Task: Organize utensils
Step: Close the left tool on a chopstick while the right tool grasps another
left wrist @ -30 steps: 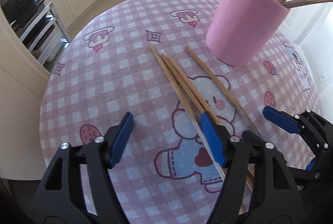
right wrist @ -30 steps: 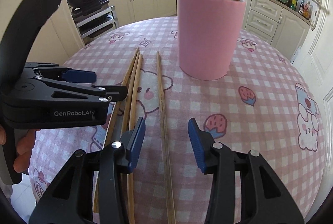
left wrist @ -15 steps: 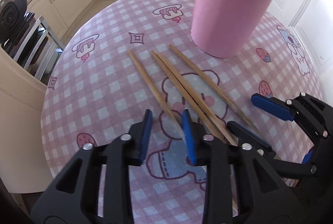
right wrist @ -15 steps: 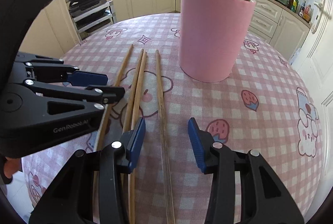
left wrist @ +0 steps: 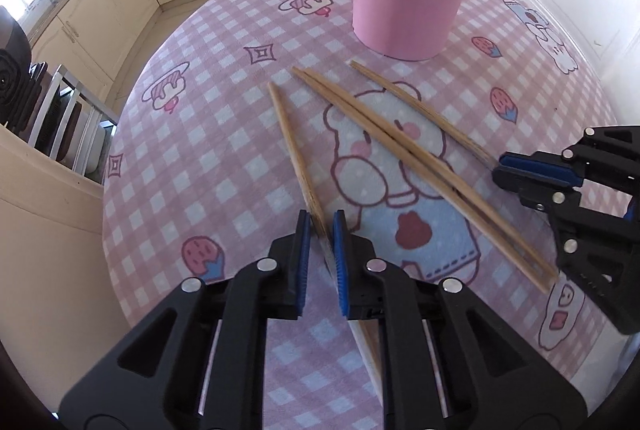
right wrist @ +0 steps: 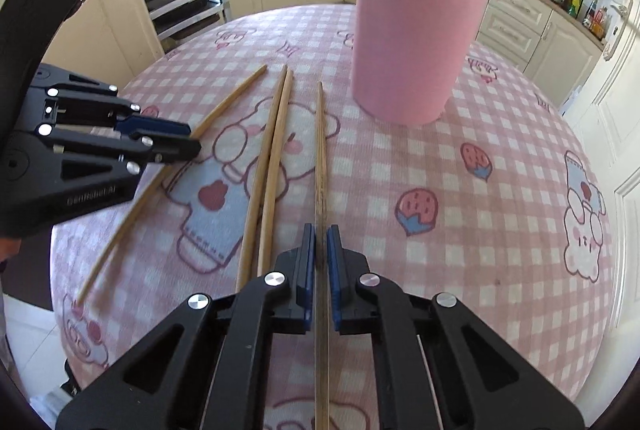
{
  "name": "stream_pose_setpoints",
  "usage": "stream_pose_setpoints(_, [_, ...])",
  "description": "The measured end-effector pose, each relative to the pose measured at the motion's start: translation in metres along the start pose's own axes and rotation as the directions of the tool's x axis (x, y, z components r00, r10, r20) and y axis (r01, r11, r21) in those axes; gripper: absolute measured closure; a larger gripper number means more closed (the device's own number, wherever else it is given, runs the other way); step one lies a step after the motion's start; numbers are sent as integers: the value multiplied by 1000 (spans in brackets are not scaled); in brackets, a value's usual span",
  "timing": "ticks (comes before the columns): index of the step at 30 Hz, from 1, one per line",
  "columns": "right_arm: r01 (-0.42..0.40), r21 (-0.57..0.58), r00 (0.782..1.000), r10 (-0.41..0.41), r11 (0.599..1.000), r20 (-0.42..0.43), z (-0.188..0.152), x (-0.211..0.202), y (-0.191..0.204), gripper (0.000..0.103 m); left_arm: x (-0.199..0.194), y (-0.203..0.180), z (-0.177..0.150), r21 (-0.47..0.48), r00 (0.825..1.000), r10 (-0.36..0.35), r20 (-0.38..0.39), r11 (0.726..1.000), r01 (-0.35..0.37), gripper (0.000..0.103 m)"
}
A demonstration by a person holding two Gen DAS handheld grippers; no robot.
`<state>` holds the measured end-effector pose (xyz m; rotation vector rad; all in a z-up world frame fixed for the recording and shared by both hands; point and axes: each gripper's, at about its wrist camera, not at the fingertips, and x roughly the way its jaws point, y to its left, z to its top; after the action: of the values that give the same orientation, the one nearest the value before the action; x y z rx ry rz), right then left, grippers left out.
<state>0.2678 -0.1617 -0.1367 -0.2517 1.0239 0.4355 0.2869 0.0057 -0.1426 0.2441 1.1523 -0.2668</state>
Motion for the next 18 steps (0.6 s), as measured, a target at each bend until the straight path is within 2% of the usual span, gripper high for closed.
stream_pose_setpoints(5, [3, -5, 1000, -3, 1000, -2, 0, -2, 3, 97, 2, 12, 3, -73, 999, -34, 2, 997, 34, 90])
stream_pose_setpoints(9, [-10, 21, 1000, 10, 1000, 23, 9, 5, 0, 97, 5, 13, 13, -105, 1000, -26, -9, 994, 24, 90])
stream_pose_setpoints(18, [-25, 29, 999, 24, 999, 22, 35, 24, 1, 97, 13, 14, 31, -137, 1000, -11, -20, 991, 9, 88])
